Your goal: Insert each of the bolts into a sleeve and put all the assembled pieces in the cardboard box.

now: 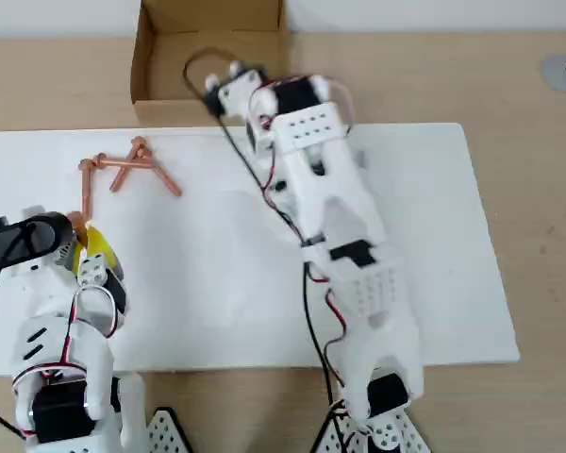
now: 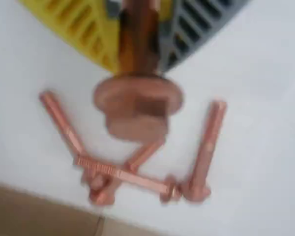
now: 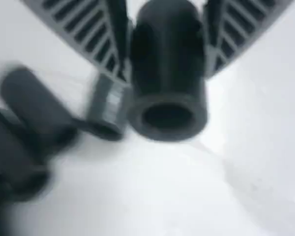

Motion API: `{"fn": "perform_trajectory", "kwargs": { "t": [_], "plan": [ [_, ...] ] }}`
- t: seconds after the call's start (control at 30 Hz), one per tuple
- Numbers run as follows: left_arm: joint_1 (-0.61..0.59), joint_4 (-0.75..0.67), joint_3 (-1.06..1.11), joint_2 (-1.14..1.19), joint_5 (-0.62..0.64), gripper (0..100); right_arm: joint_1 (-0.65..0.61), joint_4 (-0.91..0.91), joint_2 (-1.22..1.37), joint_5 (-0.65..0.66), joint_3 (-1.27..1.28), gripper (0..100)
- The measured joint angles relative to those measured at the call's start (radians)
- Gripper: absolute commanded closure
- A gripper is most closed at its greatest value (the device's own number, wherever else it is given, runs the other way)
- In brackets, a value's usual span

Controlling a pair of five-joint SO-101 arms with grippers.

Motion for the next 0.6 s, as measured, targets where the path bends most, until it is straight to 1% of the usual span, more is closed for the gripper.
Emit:
{"fn": "perform_trajectory", "kwargs": {
  "t": [0.17, 0.3, 0.43, 0.6],
  "plan": [
    [0.0, -0.087, 0.0, 0.0, 0.0, 99, 0.005, 0.0, -0.29, 0.0, 0.02, 98.9],
    [0.012, -0.094, -0.041, 0.002, -0.037, 99, 0.005, 0.0, -0.589, 0.002, 0.069, 98.9],
    [0.089, -0.094, -0.115, 0.002, -0.043, 99, 0.003, 0.002, -0.91, 0.054, 0.173, 98.9],
    [0.209, -0.1, -0.215, 0.0, -0.043, 99, 0.003, 0.002, -1.243, 0.087, 0.454, 98.9]
  ]
}}
